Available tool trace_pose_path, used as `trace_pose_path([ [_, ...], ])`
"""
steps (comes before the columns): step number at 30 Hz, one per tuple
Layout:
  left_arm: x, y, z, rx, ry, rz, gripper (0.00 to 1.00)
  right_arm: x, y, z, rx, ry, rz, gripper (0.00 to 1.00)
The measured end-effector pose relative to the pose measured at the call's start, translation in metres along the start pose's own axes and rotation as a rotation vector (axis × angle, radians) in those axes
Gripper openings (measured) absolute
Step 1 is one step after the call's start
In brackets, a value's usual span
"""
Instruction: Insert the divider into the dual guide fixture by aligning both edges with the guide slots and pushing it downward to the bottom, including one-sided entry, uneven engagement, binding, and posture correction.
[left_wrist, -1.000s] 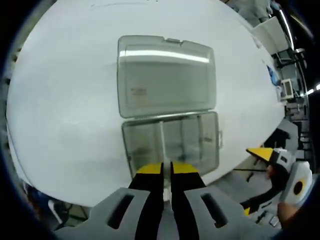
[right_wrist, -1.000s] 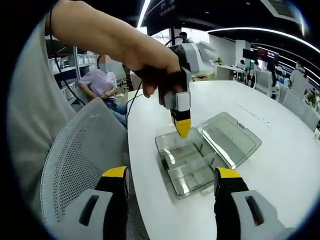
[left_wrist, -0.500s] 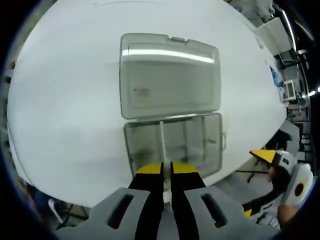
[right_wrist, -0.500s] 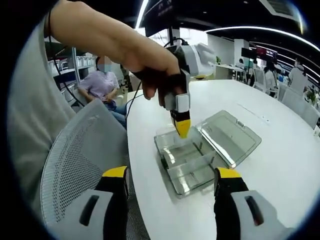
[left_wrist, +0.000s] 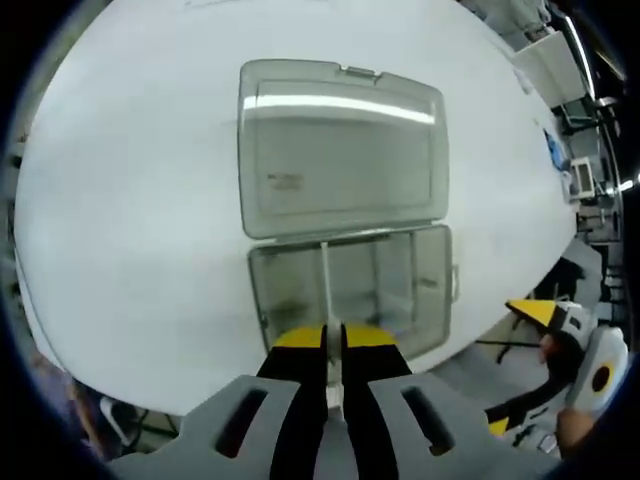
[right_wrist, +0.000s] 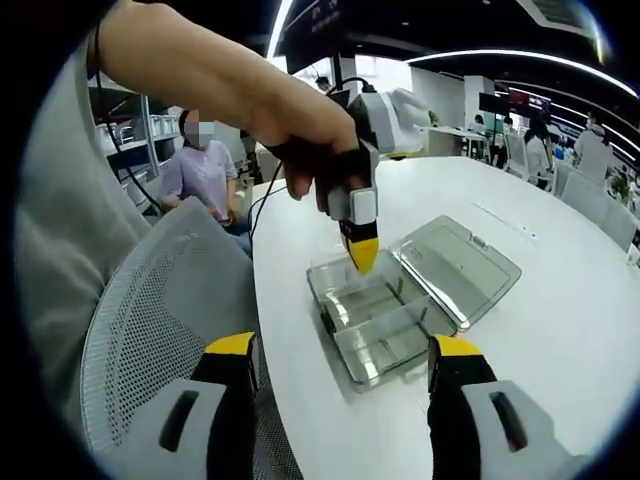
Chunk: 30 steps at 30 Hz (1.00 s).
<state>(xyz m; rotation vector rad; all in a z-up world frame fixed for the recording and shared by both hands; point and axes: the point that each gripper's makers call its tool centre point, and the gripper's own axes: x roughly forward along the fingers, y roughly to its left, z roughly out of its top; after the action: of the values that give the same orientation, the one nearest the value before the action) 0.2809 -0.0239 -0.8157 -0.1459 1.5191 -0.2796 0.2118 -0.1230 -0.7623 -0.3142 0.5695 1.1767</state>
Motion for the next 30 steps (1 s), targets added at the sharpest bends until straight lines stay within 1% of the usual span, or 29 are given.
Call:
trace_pose_path([
  [13,-0.0007,-0.0015,0.0002,0.007,0.011,0.005,0.01,0.0008,-0.0006,0.002,-0.001,-0.002,0.003,0.66],
  [21,-0.0015,-0.0057,0.0011,0.013,0.016,0.004,0.01,-0.0004,-0.0012,0.0002,0.0,0.003,0.0,0.66],
  [30,-0.0001,-0.0025,0.0011,0.024,0.017,0.013,0.01,-0.0004,-0.0003,0.0005,0.003,0.002,0.0,0.66],
])
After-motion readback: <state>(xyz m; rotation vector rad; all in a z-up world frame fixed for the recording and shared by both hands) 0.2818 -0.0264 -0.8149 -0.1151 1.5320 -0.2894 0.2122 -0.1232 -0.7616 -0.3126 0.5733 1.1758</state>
